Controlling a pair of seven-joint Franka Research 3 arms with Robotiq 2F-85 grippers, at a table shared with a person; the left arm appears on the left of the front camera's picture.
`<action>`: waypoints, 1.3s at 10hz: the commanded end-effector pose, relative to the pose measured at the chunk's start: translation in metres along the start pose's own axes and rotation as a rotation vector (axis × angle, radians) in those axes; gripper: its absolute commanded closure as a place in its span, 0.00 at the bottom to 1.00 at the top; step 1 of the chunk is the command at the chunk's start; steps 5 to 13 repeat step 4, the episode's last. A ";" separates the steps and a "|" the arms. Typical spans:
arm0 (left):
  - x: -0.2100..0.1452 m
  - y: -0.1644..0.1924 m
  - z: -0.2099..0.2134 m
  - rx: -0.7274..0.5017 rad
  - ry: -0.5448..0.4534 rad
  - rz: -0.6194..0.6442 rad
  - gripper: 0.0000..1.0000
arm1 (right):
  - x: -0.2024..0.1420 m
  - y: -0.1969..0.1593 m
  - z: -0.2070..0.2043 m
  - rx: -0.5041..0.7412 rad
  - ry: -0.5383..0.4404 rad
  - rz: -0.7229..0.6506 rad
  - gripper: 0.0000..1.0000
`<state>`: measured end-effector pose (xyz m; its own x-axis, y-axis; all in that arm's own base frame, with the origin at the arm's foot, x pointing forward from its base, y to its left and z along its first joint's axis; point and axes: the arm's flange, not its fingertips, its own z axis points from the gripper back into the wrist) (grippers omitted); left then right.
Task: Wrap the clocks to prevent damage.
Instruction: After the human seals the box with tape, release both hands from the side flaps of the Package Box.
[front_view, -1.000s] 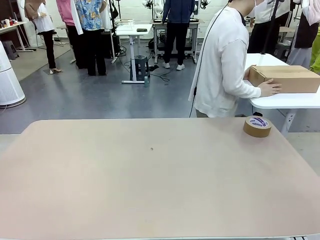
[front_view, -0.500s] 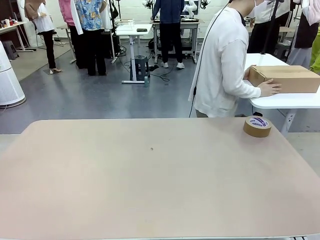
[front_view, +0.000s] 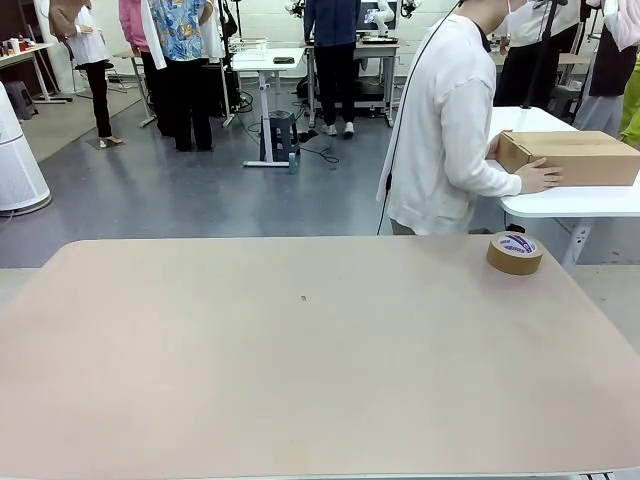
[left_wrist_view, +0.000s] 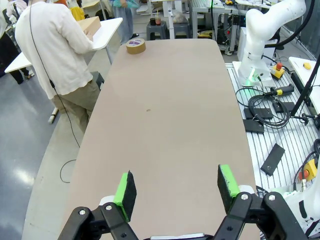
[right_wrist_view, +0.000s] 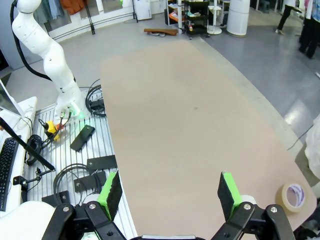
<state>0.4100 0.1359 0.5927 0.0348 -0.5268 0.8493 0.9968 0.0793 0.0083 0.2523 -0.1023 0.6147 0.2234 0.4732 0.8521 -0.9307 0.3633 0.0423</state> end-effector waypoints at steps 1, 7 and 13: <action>0.001 0.000 0.002 0.002 0.000 -0.001 0.15 | 0.000 0.000 0.000 0.007 -0.010 0.002 0.00; 0.001 0.000 0.002 0.002 0.000 -0.001 0.15 | 0.000 0.000 0.000 0.007 -0.010 0.002 0.00; 0.001 0.000 0.002 0.002 0.000 -0.001 0.15 | 0.000 0.000 0.000 0.007 -0.010 0.002 0.00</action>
